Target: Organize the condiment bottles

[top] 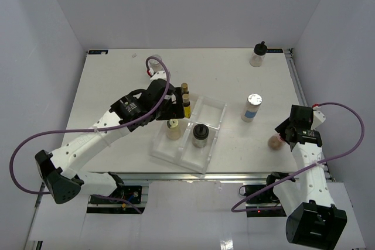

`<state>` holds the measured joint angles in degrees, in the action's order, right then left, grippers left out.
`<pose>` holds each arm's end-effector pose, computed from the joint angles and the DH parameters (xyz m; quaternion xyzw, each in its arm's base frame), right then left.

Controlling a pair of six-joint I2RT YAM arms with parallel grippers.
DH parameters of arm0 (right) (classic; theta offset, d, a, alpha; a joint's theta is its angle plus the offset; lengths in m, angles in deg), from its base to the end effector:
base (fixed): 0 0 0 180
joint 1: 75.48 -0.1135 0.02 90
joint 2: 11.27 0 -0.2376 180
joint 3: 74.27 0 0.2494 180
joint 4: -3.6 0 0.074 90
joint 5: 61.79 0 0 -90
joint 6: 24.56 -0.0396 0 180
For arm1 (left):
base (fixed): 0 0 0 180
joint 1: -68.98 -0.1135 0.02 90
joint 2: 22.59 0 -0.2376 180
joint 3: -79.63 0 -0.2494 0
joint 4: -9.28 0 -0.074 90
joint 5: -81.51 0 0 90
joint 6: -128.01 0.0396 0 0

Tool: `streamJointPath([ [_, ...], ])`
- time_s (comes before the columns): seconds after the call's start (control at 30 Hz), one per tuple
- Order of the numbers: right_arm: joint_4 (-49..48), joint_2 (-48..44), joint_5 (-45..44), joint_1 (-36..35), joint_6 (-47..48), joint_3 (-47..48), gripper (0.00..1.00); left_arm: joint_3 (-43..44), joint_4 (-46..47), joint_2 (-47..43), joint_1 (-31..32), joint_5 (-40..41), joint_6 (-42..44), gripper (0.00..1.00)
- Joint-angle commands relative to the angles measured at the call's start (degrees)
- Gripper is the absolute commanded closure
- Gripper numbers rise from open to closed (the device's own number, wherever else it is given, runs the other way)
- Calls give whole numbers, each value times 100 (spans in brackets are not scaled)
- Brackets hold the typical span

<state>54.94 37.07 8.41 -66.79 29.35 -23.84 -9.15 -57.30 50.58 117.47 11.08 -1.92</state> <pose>0.1798 -0.0410 0.2158 0.4071 0.8311 -0.0754 0.3714 0.1836 -0.1874 0.3348 0.0088 0.9235 -0.1294 0.3609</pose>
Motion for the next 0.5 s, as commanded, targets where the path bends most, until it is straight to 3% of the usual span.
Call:
streamJointPath([
  [0.0, -426, -114, 77, 36, 328, -15, 91, -55, 94, -365, -24, 144, -16, 2],
  [0.3, -627, -81, 306, 11, 1157, 644, 92, -5, 383, -697, -155, 112, 157, 2],
  [0.37, -612, 7, 458, -34, 1325, 1003, 92, 206, 475, -571, -342, -134, 257, 2],
  [0.47, -694, -5, 722, -46, 1537, 1355, 92, 210, 753, -440, -923, -1155, 383, 2],
])
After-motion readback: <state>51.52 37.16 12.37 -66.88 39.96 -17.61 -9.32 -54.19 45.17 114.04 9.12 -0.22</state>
